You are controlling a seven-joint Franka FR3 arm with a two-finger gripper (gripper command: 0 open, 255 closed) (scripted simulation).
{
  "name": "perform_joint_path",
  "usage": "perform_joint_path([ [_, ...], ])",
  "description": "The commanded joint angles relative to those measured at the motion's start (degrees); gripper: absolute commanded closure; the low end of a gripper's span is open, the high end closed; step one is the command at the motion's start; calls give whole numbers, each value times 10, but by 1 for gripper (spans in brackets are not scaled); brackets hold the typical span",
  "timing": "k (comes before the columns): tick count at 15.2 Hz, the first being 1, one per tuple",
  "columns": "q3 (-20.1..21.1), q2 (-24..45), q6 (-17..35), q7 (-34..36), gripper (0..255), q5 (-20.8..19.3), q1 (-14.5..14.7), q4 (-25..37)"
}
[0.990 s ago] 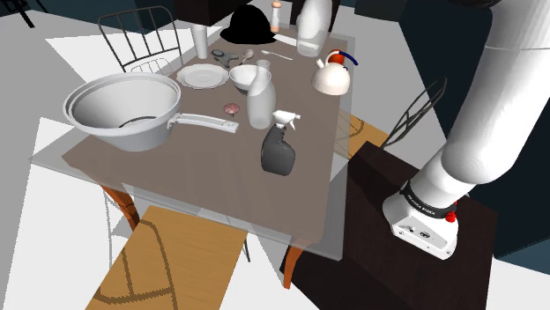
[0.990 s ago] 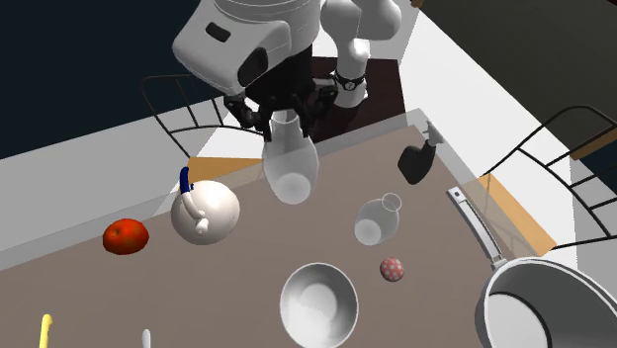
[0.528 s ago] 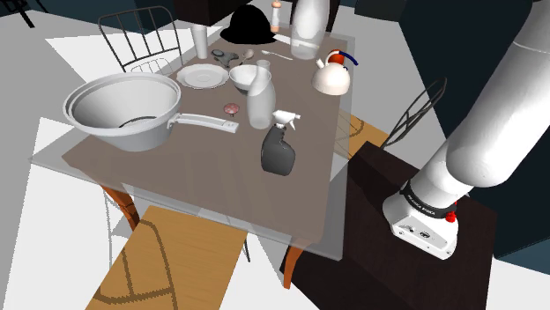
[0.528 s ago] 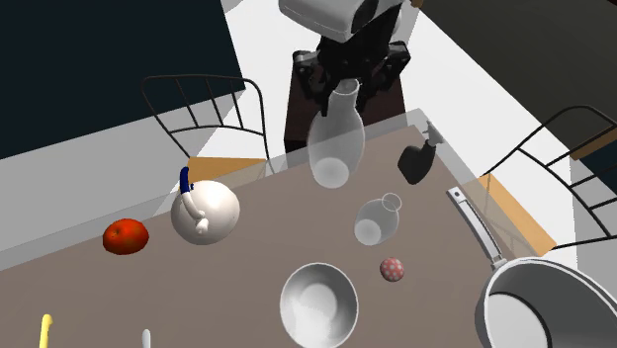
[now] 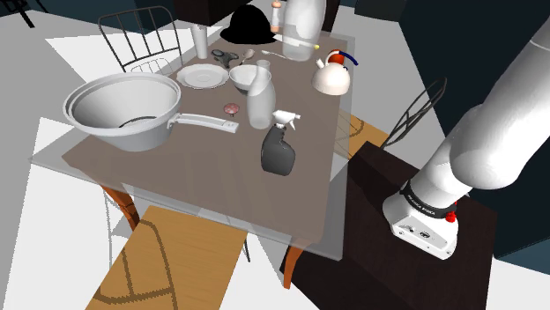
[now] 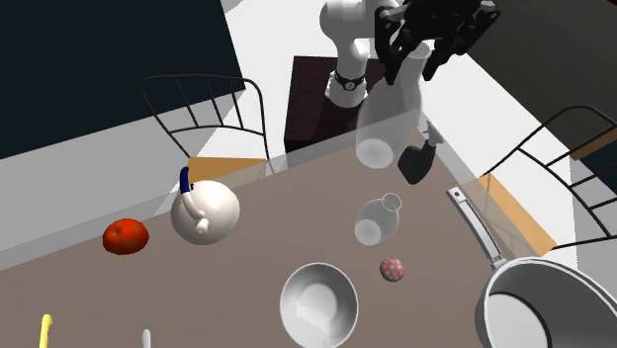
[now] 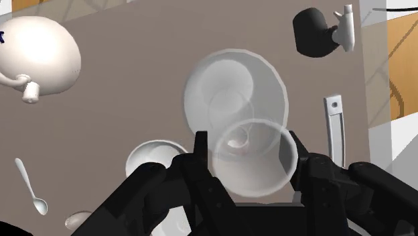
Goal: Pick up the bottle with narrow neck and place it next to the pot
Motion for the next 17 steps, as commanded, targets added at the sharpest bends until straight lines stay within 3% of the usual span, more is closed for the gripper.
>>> perform_joint_path([
  [1,13,-18,-3,30,255,0,16,-15],
  [7,51,-27,-37,110,255,4,57,10],
  [17,50,-85,63,107,255,6,55,-147],
])
